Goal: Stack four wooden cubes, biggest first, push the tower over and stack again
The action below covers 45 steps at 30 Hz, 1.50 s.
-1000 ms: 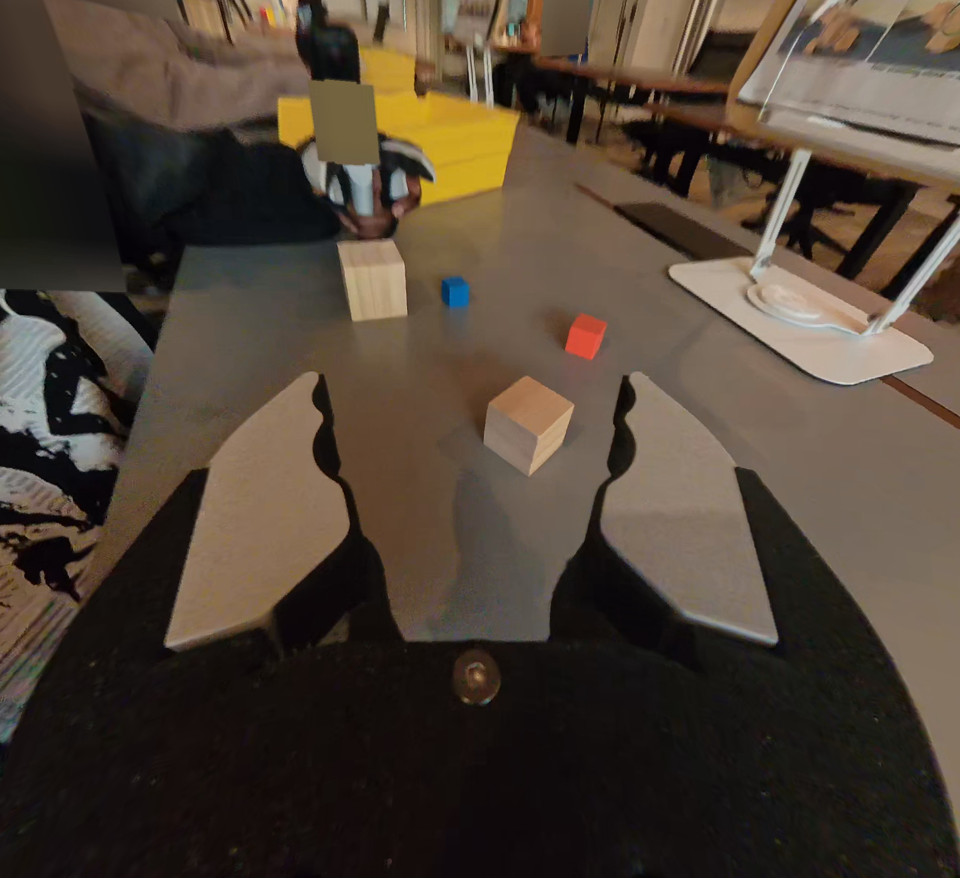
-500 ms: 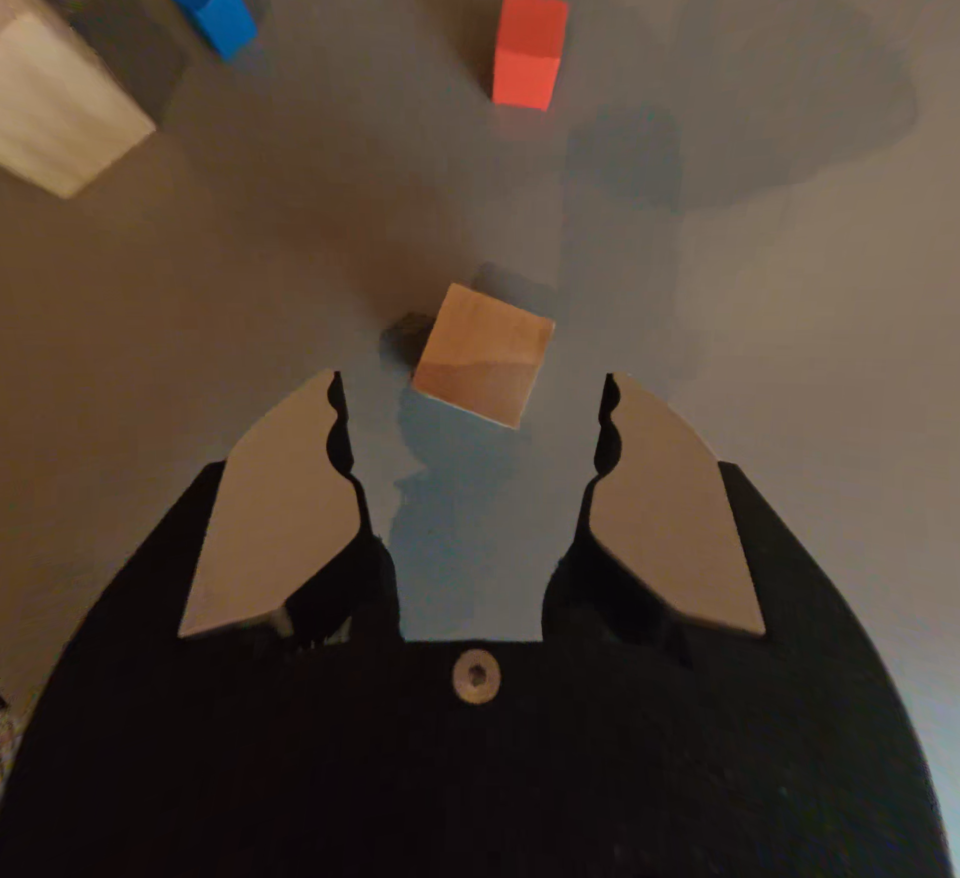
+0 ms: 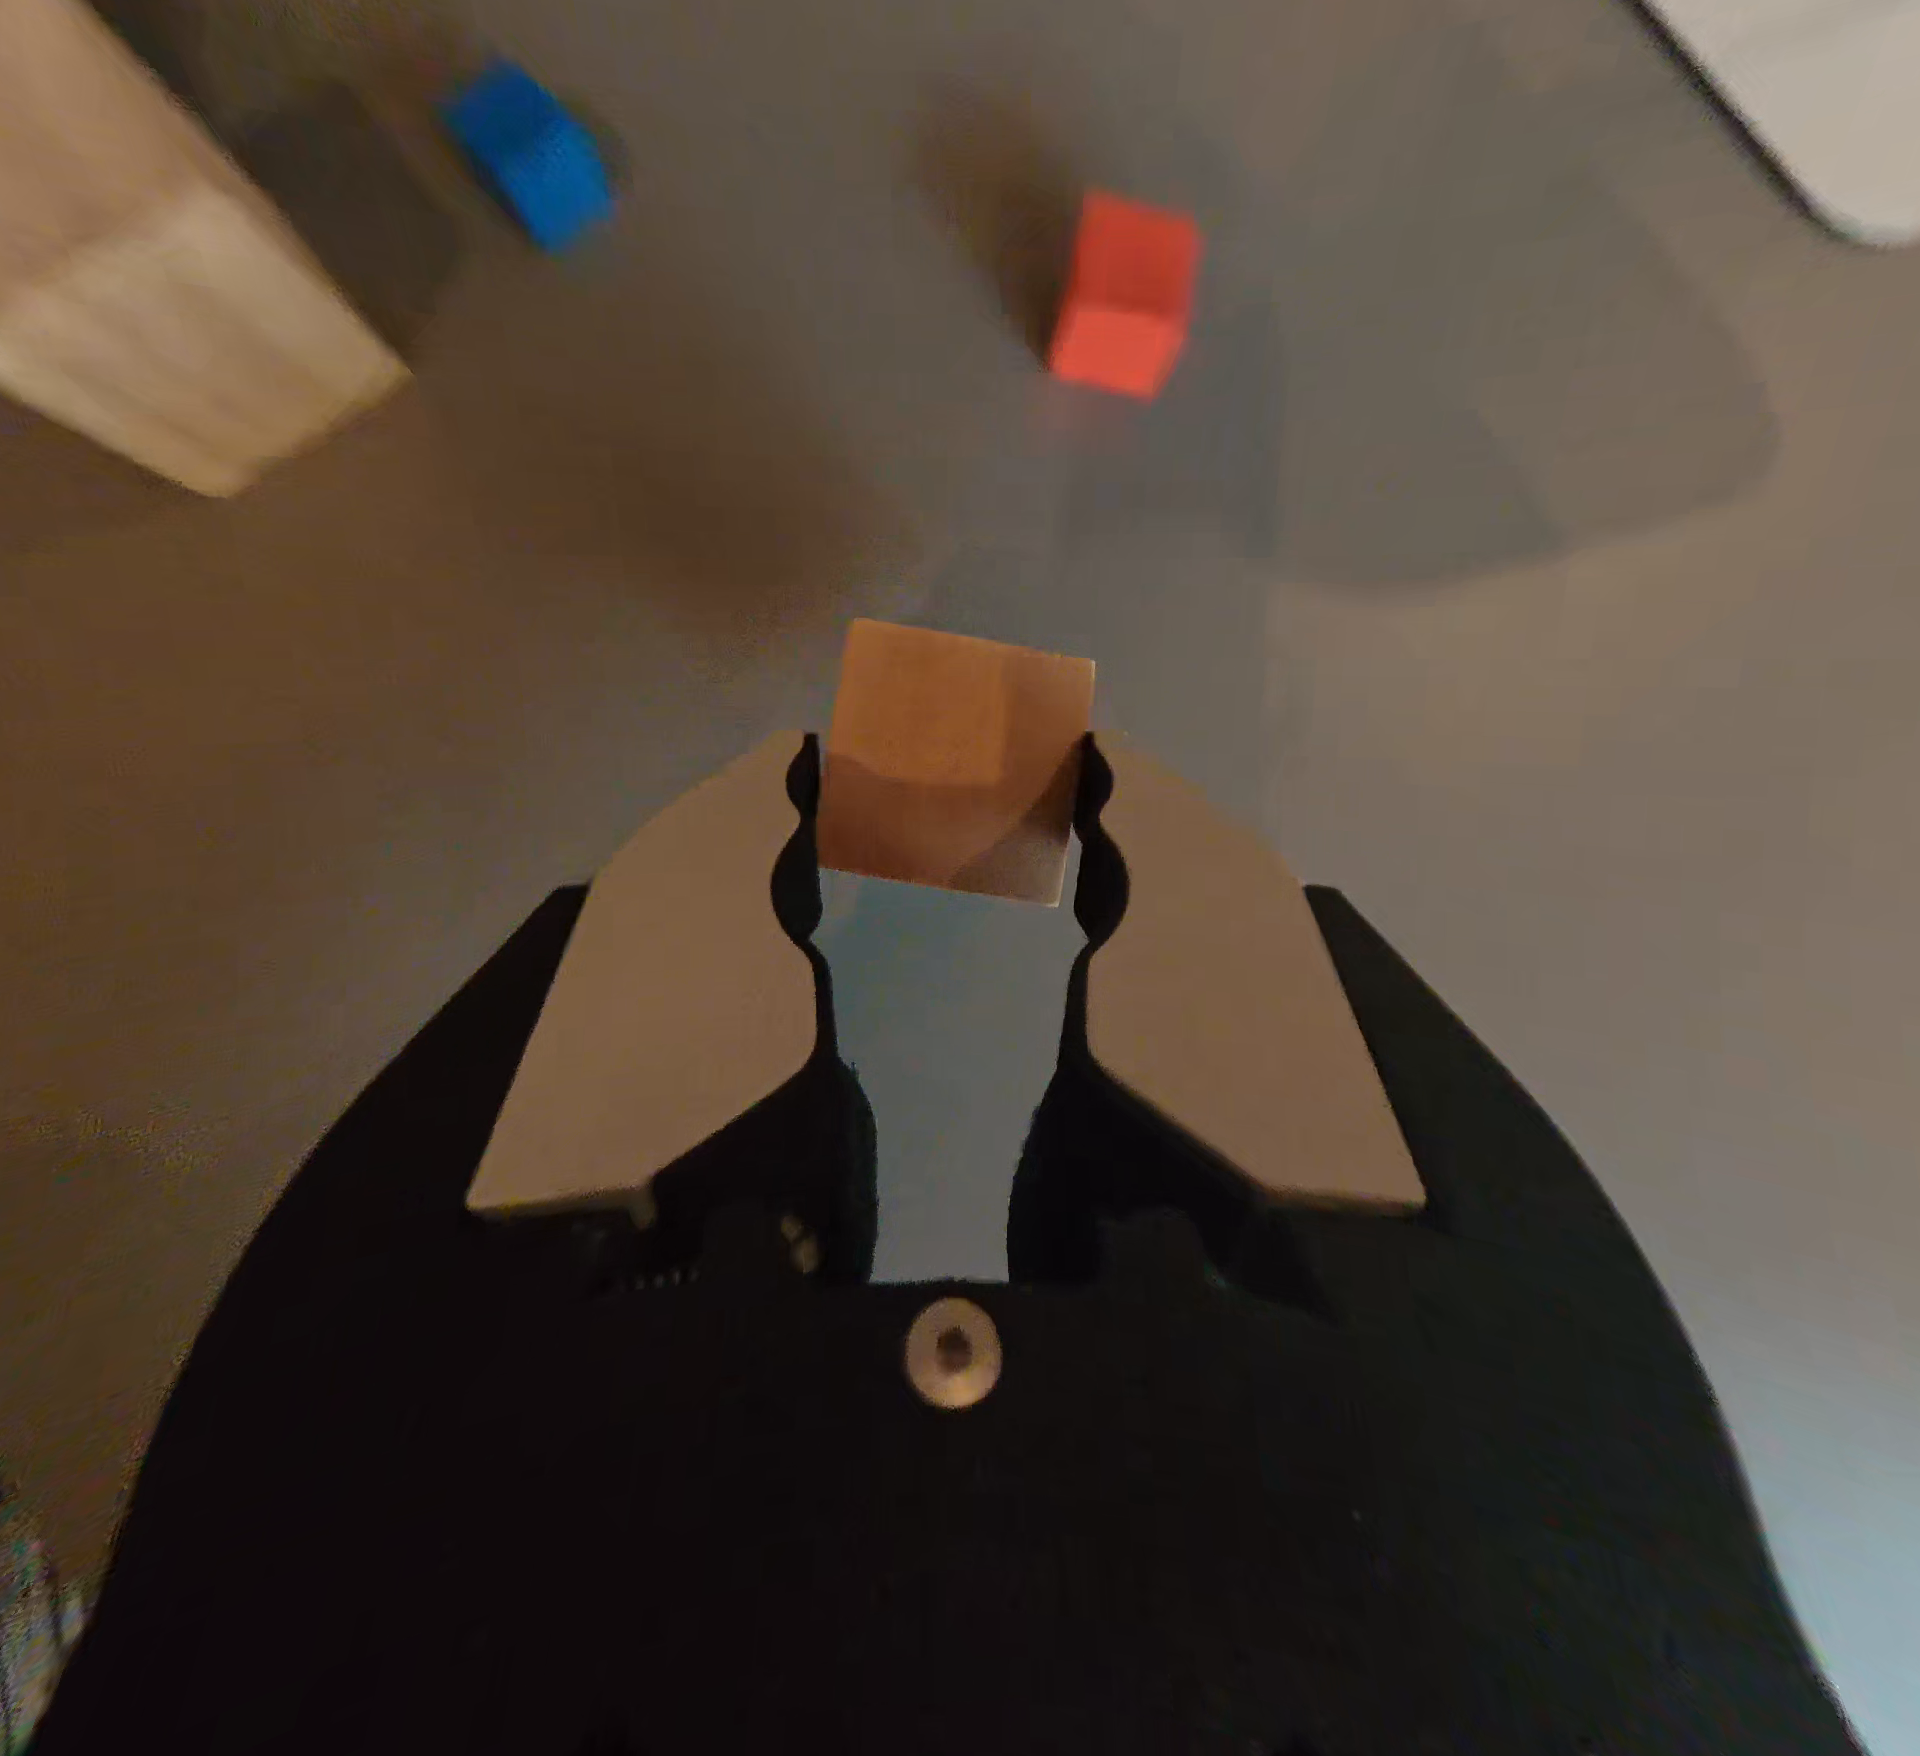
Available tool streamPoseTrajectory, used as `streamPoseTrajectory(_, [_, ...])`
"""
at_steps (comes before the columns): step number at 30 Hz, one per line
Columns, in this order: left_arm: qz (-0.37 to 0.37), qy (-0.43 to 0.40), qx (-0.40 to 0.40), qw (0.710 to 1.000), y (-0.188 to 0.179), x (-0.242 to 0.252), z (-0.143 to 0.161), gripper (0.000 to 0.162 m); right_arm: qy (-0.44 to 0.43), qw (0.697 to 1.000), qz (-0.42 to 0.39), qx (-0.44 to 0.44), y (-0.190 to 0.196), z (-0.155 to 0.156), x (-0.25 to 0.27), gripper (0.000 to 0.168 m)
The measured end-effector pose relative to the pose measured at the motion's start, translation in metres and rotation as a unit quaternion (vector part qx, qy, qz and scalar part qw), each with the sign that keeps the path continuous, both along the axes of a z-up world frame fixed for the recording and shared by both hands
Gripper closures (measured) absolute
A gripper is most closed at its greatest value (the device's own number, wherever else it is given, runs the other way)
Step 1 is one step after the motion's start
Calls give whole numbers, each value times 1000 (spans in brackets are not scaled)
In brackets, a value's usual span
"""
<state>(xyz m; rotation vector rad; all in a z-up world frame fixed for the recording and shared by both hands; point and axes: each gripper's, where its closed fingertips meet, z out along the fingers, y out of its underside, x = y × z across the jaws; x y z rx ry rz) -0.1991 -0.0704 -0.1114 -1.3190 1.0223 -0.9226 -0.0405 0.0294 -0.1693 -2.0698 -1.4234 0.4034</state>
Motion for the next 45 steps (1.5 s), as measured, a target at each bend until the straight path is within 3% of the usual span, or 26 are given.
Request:
streamPoseTrajectory(6, [-10, -8, -4, 1000, -2, -1, 2, 71, 53, 977, 204, -27, -65, 54, -71, 122])
streamPoseTrajectory(9, [-15, -9, -6, 1000, -3, -1, 2, 67, 27, 959, 281, -31, -89, 58, -100, 122])
streamPoseTrajectory(14, [-30, 6, -14, 999, -8, 1, -2, 63, -14, 938, 344, -35, -108, 48, -133, 122])
streamPoseTrajectory(29, [-31, 11, -19, 999, -7, 1, -4, 59, -40, 921, 386, -40, -114, 27, -151, 122])
streamPoseTrajectory(45, [-30, 9, -22, 999, -7, 1, -3, 62, -21, 915, 400, -43, -114, 30, -151, 118])
